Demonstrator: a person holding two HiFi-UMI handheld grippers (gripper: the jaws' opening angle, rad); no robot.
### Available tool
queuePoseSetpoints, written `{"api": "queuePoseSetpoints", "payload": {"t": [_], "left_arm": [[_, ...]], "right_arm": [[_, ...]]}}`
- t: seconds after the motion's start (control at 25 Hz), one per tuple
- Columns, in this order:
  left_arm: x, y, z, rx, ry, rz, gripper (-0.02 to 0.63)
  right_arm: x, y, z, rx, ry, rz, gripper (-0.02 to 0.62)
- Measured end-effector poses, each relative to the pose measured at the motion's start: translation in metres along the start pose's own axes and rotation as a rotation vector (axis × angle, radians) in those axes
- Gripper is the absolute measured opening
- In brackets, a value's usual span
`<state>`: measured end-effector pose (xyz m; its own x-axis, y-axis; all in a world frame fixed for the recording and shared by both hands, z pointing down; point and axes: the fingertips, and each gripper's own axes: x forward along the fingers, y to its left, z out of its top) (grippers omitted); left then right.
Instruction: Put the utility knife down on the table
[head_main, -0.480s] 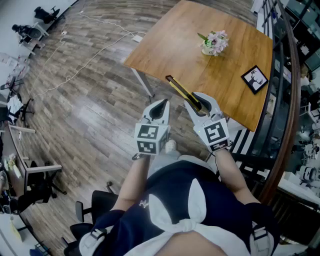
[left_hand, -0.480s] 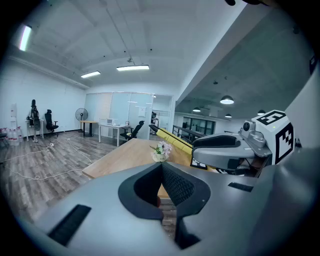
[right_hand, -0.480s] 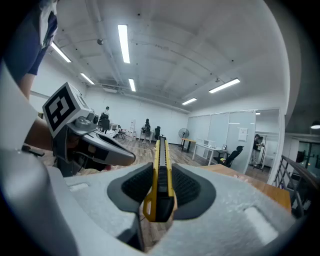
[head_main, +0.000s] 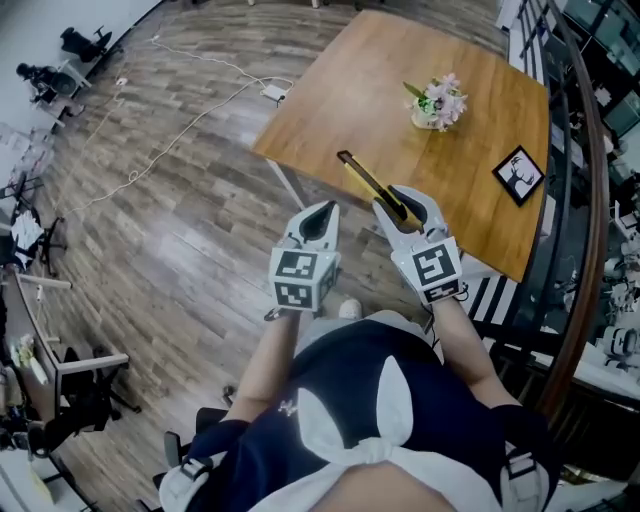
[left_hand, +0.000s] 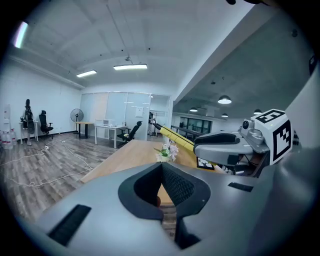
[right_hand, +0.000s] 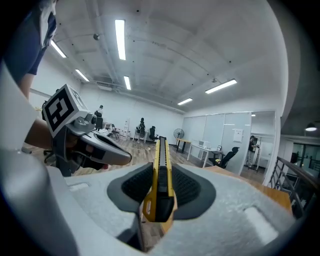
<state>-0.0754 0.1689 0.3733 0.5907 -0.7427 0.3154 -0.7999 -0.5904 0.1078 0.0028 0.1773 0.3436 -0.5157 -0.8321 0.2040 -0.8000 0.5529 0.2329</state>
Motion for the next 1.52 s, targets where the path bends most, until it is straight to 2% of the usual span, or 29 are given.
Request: {"api": "queuePoseSetpoints", "payload": {"t": [0.28,0.68,1.0,1.52], "left_arm": [[0.022,0.035,-0.002,-0.007,0.0,-0.031,0.017],[0.055,0.053,-0.018,-0.036,0.055,-0.076,0.017],[0.1,0.075,0.005,-0.024,0.058,-0.089,0.017],[0.16,0.11,0.027,-0.047,0.077,-0.067,0.017]], "right_arm": [[0.036,-0.011,-0.002,0.002,0.006,-0.037,0.115],[0.071,-0.027,-0.007,0.005,0.026,-0.036,0.116],[0.112,-0.066,0.001,0.0,0.019,-0.033,0.117],[0.17,-0.119,0.007,0.009,0.001,-0.01,0.116]]}}
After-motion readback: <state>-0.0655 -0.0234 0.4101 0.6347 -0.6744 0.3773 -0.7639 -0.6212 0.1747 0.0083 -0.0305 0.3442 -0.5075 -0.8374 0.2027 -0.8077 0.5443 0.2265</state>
